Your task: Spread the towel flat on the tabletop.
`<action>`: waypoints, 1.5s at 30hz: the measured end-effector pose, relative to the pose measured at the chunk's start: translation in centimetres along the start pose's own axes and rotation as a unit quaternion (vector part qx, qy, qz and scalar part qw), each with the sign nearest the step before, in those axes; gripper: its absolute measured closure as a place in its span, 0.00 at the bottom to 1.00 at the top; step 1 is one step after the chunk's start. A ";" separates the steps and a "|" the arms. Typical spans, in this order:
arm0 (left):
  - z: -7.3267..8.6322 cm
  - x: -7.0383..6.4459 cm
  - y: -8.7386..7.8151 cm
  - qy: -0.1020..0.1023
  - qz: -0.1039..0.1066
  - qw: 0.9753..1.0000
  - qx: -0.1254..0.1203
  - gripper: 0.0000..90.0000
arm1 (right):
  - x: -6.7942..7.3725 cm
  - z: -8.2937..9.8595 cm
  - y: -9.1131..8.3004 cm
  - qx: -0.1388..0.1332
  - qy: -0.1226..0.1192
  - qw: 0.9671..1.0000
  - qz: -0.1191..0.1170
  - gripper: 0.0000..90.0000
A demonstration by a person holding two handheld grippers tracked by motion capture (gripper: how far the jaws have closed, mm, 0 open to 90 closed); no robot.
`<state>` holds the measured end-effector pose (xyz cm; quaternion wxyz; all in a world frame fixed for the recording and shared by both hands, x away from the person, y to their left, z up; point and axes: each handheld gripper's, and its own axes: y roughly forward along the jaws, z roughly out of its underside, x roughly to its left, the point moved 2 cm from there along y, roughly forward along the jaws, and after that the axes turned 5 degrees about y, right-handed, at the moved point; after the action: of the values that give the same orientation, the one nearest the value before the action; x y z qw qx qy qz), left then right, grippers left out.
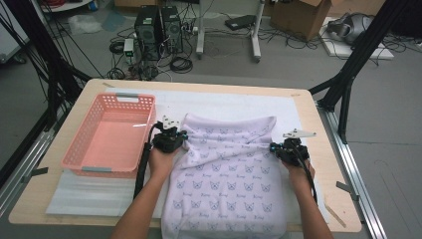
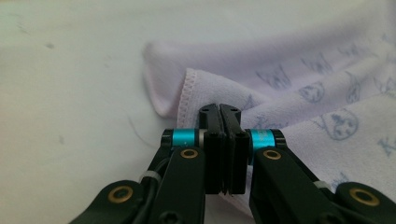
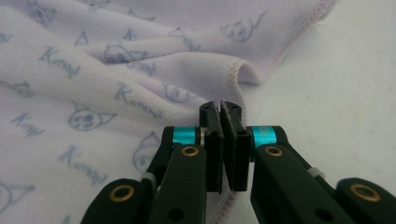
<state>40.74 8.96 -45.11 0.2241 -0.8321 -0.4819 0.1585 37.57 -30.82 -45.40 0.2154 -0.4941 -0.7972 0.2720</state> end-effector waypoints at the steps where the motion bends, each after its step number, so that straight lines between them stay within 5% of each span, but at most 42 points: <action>1: -0.1 0.3 0.2 -0.007 -0.005 1.000 -0.001 0.98 | 0.0 -0.2 0.3 0.001 -0.002 1.000 0.006 0.97; 6: -0.2 0.7 0.6 -0.021 -0.010 1.000 -0.018 0.96 | 0.5 -0.8 1.4 0.001 0.000 0.999 0.039 0.97; 9: -0.3 0.4 0.3 -0.039 0.015 0.999 -0.022 0.64 | 0.5 -0.7 1.1 0.002 0.009 0.999 0.042 0.81; 13: -0.7 -0.5 -1.2 -0.013 0.037 0.999 -0.026 0.55 | 0.6 -0.6 -0.7 -0.018 0.001 0.999 0.034 0.74; 22: 1.4 -3.0 -4.9 0.014 0.085 0.995 -0.048 0.57 | 1.2 2.1 -4.7 -0.023 -0.007 1.000 -0.013 0.69; 30: 4.1 -3.6 -7.4 0.014 0.109 0.993 -0.051 0.56 | 2.2 6.2 -5.9 0.014 0.028 0.999 -0.023 0.64; 33: 5.0 -3.4 -8.4 0.010 0.108 0.993 -0.056 0.56 | 2.6 6.6 -6.3 0.012 0.009 0.999 -0.030 0.95; 36: 5.6 -3.4 -9.2 0.004 0.112 0.992 -0.061 0.56 | 2.5 6.5 -6.6 0.011 -0.007 1.000 0.020 0.97; 40: 6.2 -3.5 -10.1 0.010 0.111 0.992 -0.056 0.56 | 1.1 7.3 -7.6 0.006 0.021 0.998 0.060 0.97; 42: 6.6 -3.2 -10.2 0.005 0.101 0.994 -0.043 0.58 | 0.9 7.6 -7.8 0.002 0.030 0.998 0.059 0.95; 45: 7.1 -2.8 -10.3 -0.010 0.091 0.995 -0.031 0.65 | 1.2 7.9 -8.0 -0.008 0.035 0.998 0.060 0.78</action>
<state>28.46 12.60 -45.57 0.1782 -0.8775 -0.4108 0.1716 26.83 -34.40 -46.15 0.2222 -0.5518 -0.7604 0.2608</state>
